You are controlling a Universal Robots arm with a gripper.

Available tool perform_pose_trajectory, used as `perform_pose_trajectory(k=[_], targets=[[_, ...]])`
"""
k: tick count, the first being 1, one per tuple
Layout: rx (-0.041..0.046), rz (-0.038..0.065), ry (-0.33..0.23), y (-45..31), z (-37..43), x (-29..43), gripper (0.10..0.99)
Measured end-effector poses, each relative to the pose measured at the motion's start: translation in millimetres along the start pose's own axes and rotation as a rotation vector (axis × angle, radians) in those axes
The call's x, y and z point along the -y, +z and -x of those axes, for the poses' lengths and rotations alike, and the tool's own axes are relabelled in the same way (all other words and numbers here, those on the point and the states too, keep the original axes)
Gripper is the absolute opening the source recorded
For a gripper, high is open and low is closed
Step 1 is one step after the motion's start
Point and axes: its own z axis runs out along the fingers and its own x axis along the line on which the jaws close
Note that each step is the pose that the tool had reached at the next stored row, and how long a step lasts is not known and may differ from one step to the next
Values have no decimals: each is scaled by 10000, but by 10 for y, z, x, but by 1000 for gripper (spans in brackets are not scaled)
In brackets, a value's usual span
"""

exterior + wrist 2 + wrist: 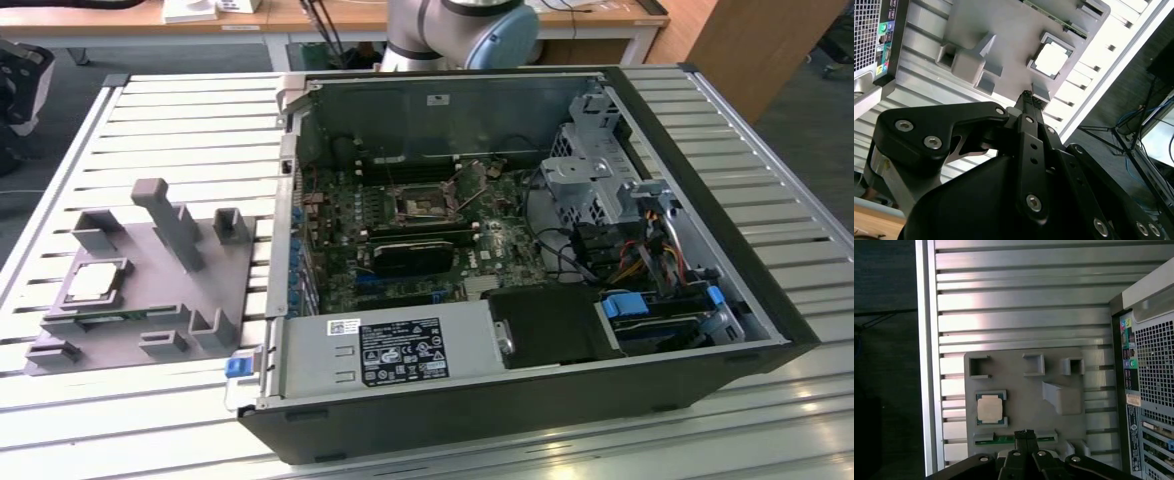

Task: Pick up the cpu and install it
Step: 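Reach for the cpu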

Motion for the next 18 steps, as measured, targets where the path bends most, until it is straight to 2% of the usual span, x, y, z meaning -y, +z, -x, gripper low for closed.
perform_pose_trajectory(k=[5, 10, 13, 18], targets=[[-3, 0, 0, 4, -93, 7, 106], [-12, -1, 0, 31, -255, 21, 106], [-43, -6, 2, 57, -313, 27, 106], [-91, -9, 2, 104, -337, 31, 106]])
